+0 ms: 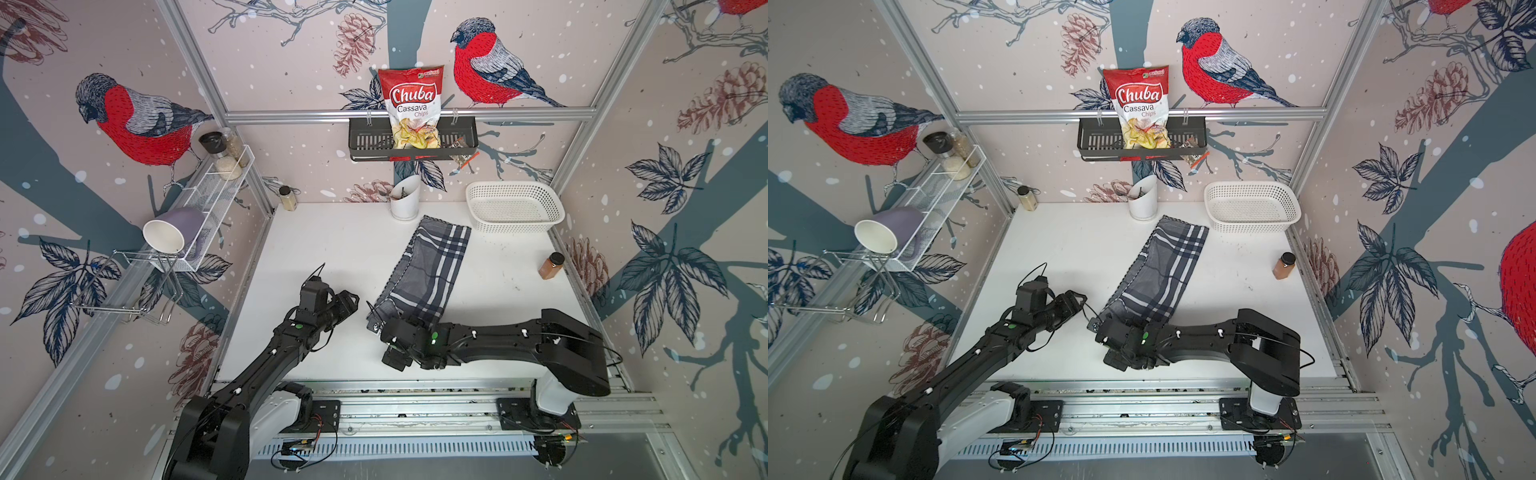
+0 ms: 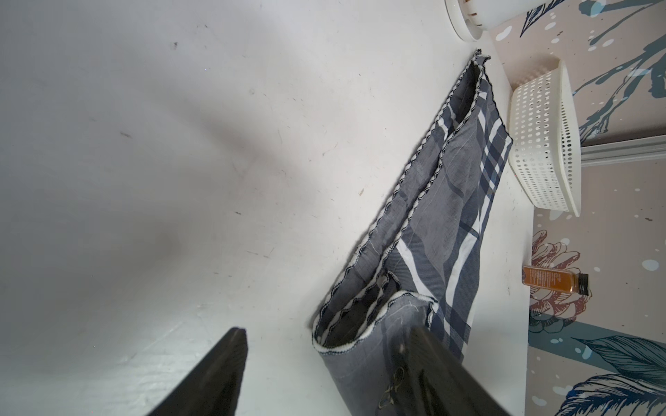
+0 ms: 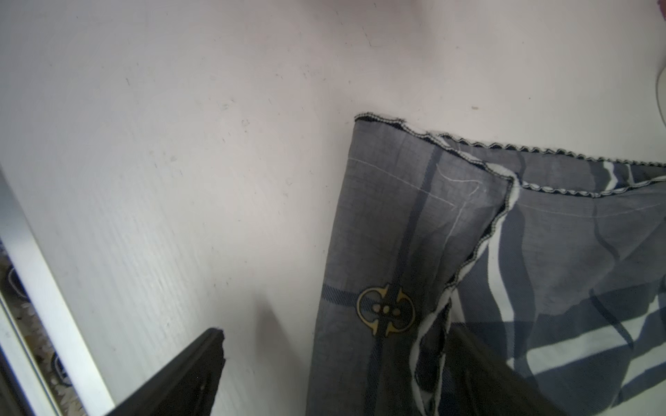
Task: Roll up the pillowcase
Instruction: Roll the pillowcase at the center of the board.
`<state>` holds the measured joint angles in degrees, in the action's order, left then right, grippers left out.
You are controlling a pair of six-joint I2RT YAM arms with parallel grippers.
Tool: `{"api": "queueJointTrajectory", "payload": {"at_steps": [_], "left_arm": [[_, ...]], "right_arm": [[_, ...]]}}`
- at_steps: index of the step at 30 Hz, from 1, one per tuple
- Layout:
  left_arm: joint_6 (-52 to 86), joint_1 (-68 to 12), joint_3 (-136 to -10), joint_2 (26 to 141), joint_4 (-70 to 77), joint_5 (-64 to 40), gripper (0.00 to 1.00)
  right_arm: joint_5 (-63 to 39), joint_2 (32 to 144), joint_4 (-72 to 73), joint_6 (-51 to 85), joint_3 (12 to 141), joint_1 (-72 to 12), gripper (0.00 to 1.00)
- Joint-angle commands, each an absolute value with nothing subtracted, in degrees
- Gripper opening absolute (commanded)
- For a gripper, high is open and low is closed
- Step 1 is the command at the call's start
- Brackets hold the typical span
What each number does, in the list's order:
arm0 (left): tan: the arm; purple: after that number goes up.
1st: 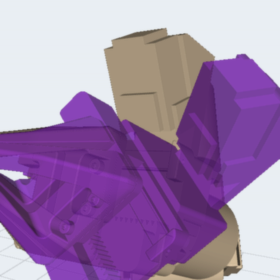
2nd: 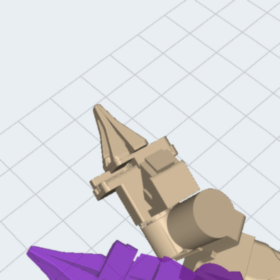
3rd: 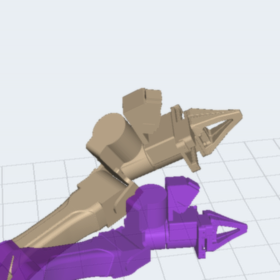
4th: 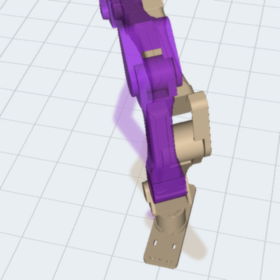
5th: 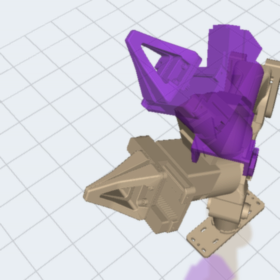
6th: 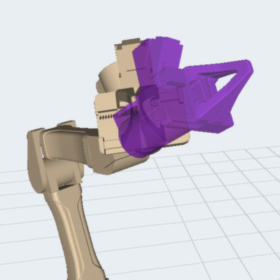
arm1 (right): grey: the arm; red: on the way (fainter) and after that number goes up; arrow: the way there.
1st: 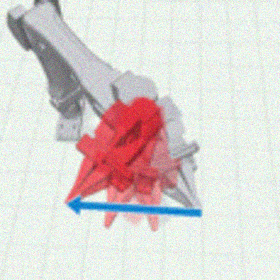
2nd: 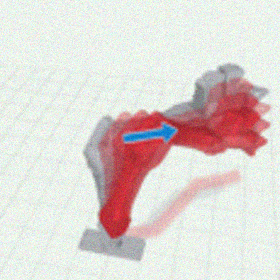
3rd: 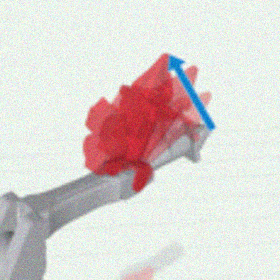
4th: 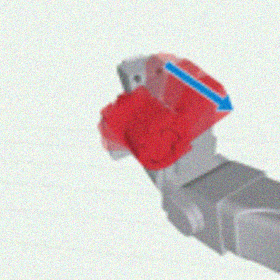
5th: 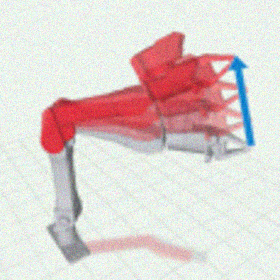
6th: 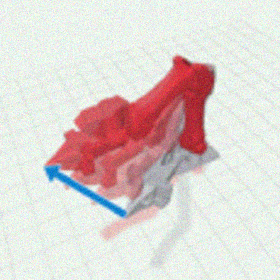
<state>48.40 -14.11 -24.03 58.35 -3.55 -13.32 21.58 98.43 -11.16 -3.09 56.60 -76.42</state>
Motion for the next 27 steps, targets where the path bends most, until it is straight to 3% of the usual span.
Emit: {"api": "queueJointTrajectory", "payload": {"at_steps": [1, 7, 9, 12, 15, 16, 20, 27], "left_arm": [[47.33, -13.50, -24.50, 57.97, -3.81, -12.36, 0.75], [47.20, -12.17, -24.43, 58.36, -4.24, -12.57, 0.75], [47.35, -12.12, -24.12, 58.31, -4.13, -12.59, 0.76], [47.42, -12.01, -23.86, 58.45, -3.96, -12.66, 0.75], [47.59, -11.95, -23.88, 58.37, -3.96, -12.59, 0.76], [47.75, -11.82, -23.88, 58.20, -4.00, -12.48, 0.75], [47.90, -11.66, -23.93, 56.96, -4.68, -11.03, 0.76], [44.67, -11.71, -24.05, 54.83, -1.30, -14.41, 0.73]], "right_arm": [[24.85, 99.89, -9.60, -2.93, 56.16, -76.59, 0.98], [19.00, 104.43, -9.03, -1.48, 56.18, -72.55, 0.82], [18.24, 105.69, -8.87, -1.59, 56.23, -71.19, 0.72], [16.51, 106.81, -8.86, -2.41, 56.33, -69.69, 0.44], [12.15, 106.72, -10.15, -3.11, 56.78, -68.69, 0.06], [10.44, 105.97, -10.70, -3.01, 56.86, -68.49, 0.00], [-2.47, 101.85, -13.44, -2.10, 56.87, -65.83, 0.00], [-37.76, 100.05, -16.53, 2.90, 59.27, -55.47, 0.00]]}}
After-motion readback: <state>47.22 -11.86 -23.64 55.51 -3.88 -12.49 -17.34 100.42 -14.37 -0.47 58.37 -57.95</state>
